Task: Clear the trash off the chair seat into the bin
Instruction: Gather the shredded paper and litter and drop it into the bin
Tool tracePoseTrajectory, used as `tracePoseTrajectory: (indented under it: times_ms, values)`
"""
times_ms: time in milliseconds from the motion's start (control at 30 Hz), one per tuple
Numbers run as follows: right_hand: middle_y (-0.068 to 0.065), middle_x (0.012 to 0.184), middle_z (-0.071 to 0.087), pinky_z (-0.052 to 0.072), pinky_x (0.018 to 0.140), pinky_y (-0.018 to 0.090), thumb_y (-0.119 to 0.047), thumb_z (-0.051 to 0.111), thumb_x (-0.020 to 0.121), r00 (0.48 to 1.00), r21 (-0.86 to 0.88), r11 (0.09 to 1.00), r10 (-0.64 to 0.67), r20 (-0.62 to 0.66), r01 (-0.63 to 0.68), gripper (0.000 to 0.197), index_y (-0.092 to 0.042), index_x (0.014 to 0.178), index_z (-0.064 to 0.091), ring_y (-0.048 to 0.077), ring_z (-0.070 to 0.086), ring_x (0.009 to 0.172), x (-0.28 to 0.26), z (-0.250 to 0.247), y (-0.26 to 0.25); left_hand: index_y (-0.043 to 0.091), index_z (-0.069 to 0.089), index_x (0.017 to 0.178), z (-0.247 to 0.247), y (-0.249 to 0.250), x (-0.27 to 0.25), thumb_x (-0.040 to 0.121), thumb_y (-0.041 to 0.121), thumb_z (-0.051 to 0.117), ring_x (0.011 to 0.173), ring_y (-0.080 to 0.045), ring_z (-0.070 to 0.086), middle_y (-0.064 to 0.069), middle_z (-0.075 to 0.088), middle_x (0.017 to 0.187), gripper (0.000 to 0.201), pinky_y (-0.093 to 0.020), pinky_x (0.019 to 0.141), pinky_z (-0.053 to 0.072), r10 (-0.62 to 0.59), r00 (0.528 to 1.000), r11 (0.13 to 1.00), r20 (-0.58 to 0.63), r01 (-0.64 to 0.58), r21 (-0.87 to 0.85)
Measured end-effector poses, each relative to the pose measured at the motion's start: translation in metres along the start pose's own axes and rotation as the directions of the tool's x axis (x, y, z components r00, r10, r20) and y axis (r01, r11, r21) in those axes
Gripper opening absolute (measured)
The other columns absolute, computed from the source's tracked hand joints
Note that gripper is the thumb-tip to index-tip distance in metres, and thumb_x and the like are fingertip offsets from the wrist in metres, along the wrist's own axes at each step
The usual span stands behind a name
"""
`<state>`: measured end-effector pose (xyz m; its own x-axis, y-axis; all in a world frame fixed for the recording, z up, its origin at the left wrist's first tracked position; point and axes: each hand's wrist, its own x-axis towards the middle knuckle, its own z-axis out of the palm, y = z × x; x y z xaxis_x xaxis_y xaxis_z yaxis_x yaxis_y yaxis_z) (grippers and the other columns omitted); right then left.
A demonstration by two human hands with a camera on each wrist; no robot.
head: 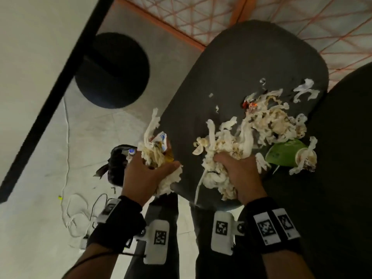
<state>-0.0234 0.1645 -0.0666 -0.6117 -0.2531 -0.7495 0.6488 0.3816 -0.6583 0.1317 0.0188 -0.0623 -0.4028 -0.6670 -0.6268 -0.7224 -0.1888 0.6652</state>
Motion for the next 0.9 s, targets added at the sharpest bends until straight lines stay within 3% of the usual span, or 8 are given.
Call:
tracePoseTrajectory:
  times_ms: [167,267,400,500,633,700,767,900]
  values:
    - [-0.011,0.088,0.071,0.049,0.066,0.013,-0.009,0.072,0.076,0.872,-0.437,0.898,0.249,0.421,-0.046,0.023,-0.025,0.093,0.069,0.009,0.068,0.085,-0.020,0.071,0.036,0.026,0.064,0.092,-0.040,-0.098,-0.048,0.058,0.049,0.087,0.077,-0.009,0.066,0.008,0.069,0.082,0.047,-0.027,0.068,0.049,-0.185,0.980,0.952,-0.071,0.197,0.234]
    - [-0.009,0.087,0.070,0.053,0.075,0.021,-0.016,0.073,0.072,0.775,-0.649,0.761,0.408,0.482,0.003,0.018,-0.023,0.088,0.069,0.011,0.066,0.082,-0.021,0.116,0.076,0.022,0.057,0.095,-0.060,-0.161,-0.056,0.051,0.063,0.083,0.083,-0.021,0.061,0.000,0.064,0.090,0.066,-0.036,0.073,0.050,-0.340,0.937,0.866,-0.082,0.346,0.362]
    - [-0.004,0.098,0.064,0.047,0.083,0.027,-0.023,0.072,0.074,0.741,-0.700,0.713,0.448,0.501,0.042,0.027,-0.020,0.098,0.059,0.017,0.061,0.092,-0.015,0.171,0.122,0.015,0.057,0.099,-0.083,-0.218,-0.028,0.059,0.059,0.082,0.089,-0.027,0.061,-0.006,0.065,0.096,0.064,-0.035,0.072,0.046,-0.356,0.925,0.855,-0.130,0.379,0.355]
    - [0.000,0.099,0.067,0.050,0.081,0.028,-0.020,0.070,0.077,0.792,-0.616,0.788,0.382,0.476,-0.010,0.024,-0.019,0.100,0.062,0.021,0.064,0.095,0.001,0.217,0.168,0.007,0.057,0.110,-0.092,-0.256,0.020,0.070,0.041,0.081,0.099,-0.033,0.060,-0.013,0.064,0.106,0.058,-0.035,0.076,0.044,-0.309,0.932,0.883,-0.190,0.355,0.306]
    - [0.000,0.074,0.059,0.045,0.052,0.025,-0.023,0.067,0.081,0.891,-0.519,0.850,0.304,0.338,-0.092,0.017,-0.016,0.085,0.052,0.020,0.058,0.064,0.041,0.261,0.226,0.002,0.051,0.115,-0.089,-0.303,0.090,0.077,0.020,0.072,0.107,-0.038,0.056,-0.022,0.059,0.116,0.047,-0.039,0.087,0.044,-0.262,0.927,0.908,-0.267,0.331,0.258]
    - [-0.004,0.071,0.052,0.042,0.051,0.024,-0.023,0.064,0.087,0.917,-0.489,0.867,0.270,0.295,-0.098,0.019,-0.018,0.085,0.045,0.015,0.053,0.060,0.063,0.275,0.248,0.000,0.046,0.119,-0.081,-0.323,0.122,0.080,0.017,0.068,0.114,-0.038,0.051,-0.022,0.052,0.124,0.048,-0.039,0.092,0.042,-0.254,0.930,0.906,-0.266,0.325,0.271]
    - [-0.006,0.074,0.052,0.048,0.060,0.026,-0.021,0.063,0.090,0.933,-0.447,0.892,0.218,0.287,-0.071,0.012,-0.015,0.089,0.053,0.015,0.056,0.068,0.088,0.288,0.275,-0.002,0.040,0.125,-0.071,-0.343,0.149,0.082,0.015,0.065,0.121,-0.038,0.046,-0.023,0.045,0.131,0.053,-0.038,0.097,0.038,-0.258,0.931,0.896,-0.258,0.330,0.297]
    - [0.012,0.124,0.059,0.050,0.098,0.046,-0.034,0.064,0.087,0.957,-0.479,0.878,0.139,0.254,0.000,0.052,-0.009,0.130,0.049,0.032,0.059,0.114,0.135,0.313,0.323,-0.003,0.029,0.138,-0.043,-0.382,0.193,0.085,0.013,0.059,0.129,-0.038,0.039,-0.023,0.032,0.143,0.063,-0.040,0.105,0.033,-0.279,0.930,0.864,-0.237,0.351,0.360]
